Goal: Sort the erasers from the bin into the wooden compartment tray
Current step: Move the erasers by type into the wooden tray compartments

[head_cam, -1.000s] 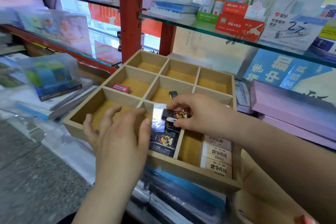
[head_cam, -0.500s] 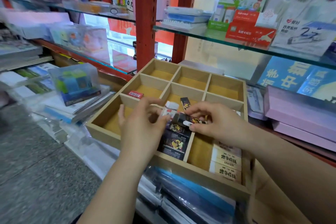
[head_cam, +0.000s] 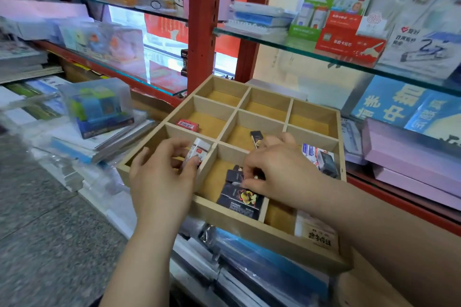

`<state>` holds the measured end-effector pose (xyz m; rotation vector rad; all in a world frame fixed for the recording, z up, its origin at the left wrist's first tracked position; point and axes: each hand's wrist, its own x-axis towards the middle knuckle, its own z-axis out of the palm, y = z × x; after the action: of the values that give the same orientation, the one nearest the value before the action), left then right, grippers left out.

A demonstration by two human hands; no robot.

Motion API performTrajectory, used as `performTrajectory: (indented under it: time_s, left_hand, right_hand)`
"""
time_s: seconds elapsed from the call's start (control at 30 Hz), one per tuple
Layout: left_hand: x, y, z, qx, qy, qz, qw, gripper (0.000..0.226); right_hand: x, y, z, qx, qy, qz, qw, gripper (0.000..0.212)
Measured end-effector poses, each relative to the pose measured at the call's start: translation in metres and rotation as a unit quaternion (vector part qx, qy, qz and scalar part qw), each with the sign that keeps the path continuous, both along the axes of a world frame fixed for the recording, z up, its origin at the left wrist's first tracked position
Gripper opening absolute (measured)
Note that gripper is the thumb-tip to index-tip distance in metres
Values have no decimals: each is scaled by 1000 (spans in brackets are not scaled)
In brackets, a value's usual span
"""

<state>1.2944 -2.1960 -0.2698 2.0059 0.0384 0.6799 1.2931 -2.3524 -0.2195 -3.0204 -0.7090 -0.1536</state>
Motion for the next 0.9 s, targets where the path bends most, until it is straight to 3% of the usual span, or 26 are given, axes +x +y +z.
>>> performTrajectory:
  time_s: [0.1,0.27,0.4,0.5,0.63,0.73,0.9]
  left_hand:
    - [1,3,1,29,10,-7,999,17]
    - [3,6,-1,43,13,-20,999,15]
    - [1,7,0,41,7,-23,999,12]
    - [-2,6,2,43,13,-31,999,11]
    - [-4,4,2,41,2,-32,999,12]
    - [-4,3,0,48,-6,-37,998,17]
    - [-3,4,-1,50,-11,-42,998,21]
  right_hand:
    - [-2,-11,5,13,18,1,1000,25]
    - [-1,-24,16,59,18,14,998,15]
    - [1,-61,39,148,-2,-97,984,14]
    - [-5,-95,49,131,94,-158,974,19]
    - [-11,-114,38,103,149,-134,974,40]
    - [-6,-114,29,73,113,-78,988,45]
    - [0,-111,22,48,47,-83,994,34]
